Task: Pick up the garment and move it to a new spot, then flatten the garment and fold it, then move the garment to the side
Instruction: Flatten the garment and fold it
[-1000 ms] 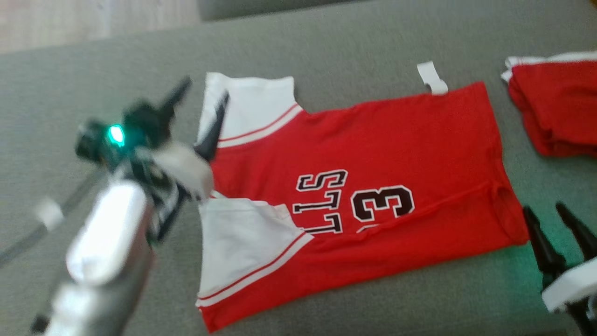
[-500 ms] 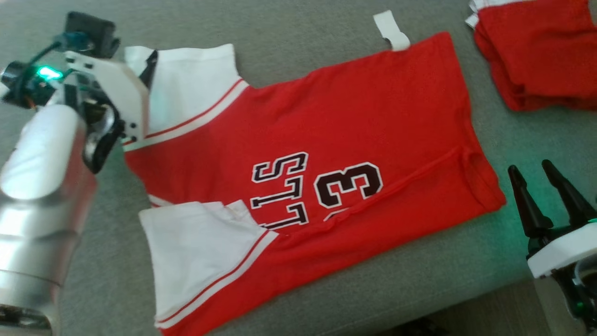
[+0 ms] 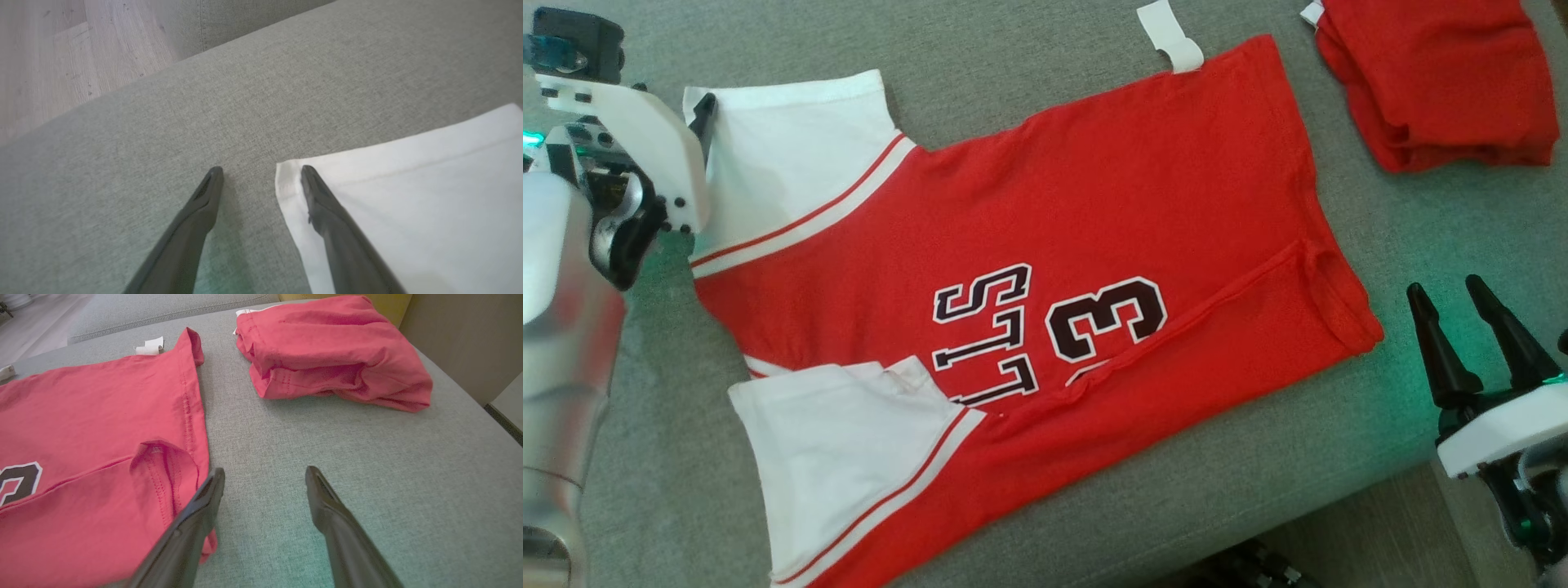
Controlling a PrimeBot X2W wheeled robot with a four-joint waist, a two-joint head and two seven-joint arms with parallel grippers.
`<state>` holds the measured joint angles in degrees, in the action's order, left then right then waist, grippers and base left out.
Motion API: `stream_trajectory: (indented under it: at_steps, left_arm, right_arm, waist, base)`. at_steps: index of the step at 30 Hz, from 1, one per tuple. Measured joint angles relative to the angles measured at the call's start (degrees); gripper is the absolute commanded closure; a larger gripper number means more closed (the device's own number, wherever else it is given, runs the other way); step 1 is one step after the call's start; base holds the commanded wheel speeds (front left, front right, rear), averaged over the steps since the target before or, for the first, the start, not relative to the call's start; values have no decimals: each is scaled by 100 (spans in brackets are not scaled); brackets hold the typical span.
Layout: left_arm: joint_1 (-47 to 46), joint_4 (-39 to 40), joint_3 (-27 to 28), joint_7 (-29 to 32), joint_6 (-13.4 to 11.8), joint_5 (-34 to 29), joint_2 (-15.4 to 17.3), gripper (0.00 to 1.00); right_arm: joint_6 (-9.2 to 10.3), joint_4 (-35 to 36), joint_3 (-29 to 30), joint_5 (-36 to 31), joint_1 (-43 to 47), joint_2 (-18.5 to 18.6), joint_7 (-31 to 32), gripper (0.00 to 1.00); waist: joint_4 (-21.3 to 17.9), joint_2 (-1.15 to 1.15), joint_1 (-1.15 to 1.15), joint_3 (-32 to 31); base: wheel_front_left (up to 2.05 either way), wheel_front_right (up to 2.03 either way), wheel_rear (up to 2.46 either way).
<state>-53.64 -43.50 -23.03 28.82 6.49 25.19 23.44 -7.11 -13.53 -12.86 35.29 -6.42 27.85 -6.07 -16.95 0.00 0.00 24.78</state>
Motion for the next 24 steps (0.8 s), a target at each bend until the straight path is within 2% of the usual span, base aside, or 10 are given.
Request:
stream_trajectory:
  at_steps: [3, 4, 5, 6, 8, 9, 10, 17, 24]
  left_arm:
    - [1, 5, 37, 158, 10, 246, -23, 0]
    - [2, 26, 34, 196, 14, 327, -27, 4]
    - [4, 57, 31, 194, 16, 371, -26, 27]
    - [8, 80, 29, 194, 24, 422, -33, 60]
    - [16, 143, -30, 193, 65, 517, -44, 80]
    - [19, 174, -59, 187, 66, 568, -46, 97]
    - [22, 213, -88, 165, 66, 610, -46, 100]
    - [41, 472, -332, -168, 68, 616, -31, 100]
    - [51, 824, -837, -366, 109, 634, -12, 100]
  right_arm:
    - [0, -34, -11, 10, -7, 1, -7, 0]
    - [0, -48, -12, 22, -7, 3, -10, 0]
    - [0, -66, -18, 33, -7, 4, -45, 0]
    - [0, -80, -24, 48, -9, 5, -53, 0]
    - [0, -93, -47, 52, -28, 11, -57, 0]
    - [0, -94, -53, 52, -47, 14, -57, 0]
    - [0, -94, -57, 52, -71, 22, -57, 0]
    - [0, -26, -162, 60, -304, 242, 31, 0]
    - [0, 44, -581, 323, -1087, 485, 758, 0]
  waist:
    - [2, 0, 0, -3]
    - [4, 0, 0, -2]
    - [6, 0, 0, 2]
    - [8, 0, 0, 7]
    - [15, 0, 0, 18]
    - [19, 0, 0, 23]
    - [26, 0, 0, 29]
    - [157, 0, 0, 45]
    - [394, 0, 0, -14]
  base:
    - [0, 0, 0]
    - [0, 0, 0]
    - [0, 0, 0]
    - [0, 0, 0]
    - [0, 0, 0]
    - [0, 0, 0]
    - [0, 0, 0]
    - [0, 0, 0]
    - [0, 0, 0]
